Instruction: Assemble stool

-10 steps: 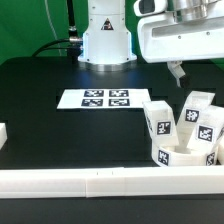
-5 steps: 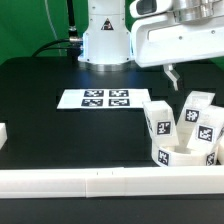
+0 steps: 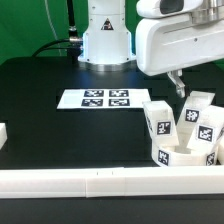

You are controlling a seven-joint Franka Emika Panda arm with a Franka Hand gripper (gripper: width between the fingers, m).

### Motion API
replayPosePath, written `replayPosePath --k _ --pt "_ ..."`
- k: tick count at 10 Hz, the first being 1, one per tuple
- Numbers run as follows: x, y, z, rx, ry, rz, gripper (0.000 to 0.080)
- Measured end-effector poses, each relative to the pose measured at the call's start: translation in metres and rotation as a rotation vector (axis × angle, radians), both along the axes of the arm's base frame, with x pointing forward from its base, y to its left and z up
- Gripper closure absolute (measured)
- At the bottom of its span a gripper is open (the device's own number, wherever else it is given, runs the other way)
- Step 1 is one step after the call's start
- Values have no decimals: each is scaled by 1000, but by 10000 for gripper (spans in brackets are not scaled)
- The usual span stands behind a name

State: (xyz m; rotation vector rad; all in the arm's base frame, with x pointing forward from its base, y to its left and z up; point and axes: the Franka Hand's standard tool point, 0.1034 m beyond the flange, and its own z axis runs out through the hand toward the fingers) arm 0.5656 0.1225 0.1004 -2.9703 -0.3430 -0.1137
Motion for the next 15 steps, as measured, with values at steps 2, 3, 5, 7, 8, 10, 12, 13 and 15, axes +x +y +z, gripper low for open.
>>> replayPosePath --k 2,3,5,7,8,10,12,13,15 --pt "0 -2 0 -11 -17 109 151" --pt "0 -3 -1 -25 -26 196 151" --pt "4 -4 -6 -79 -39 437 151" --pt "5 -6 -12 -103 -46 602 151" --pt "5 -7 -13 -119 -53 705 151" --pt "4 -11 -16 -132 -59 828 151" --pt "2 -14 -18 -136 -58 856 151" --pt "1 -16 -18 -136 -55 852 277" --pt "1 -18 -19 -135 -54 846 464"
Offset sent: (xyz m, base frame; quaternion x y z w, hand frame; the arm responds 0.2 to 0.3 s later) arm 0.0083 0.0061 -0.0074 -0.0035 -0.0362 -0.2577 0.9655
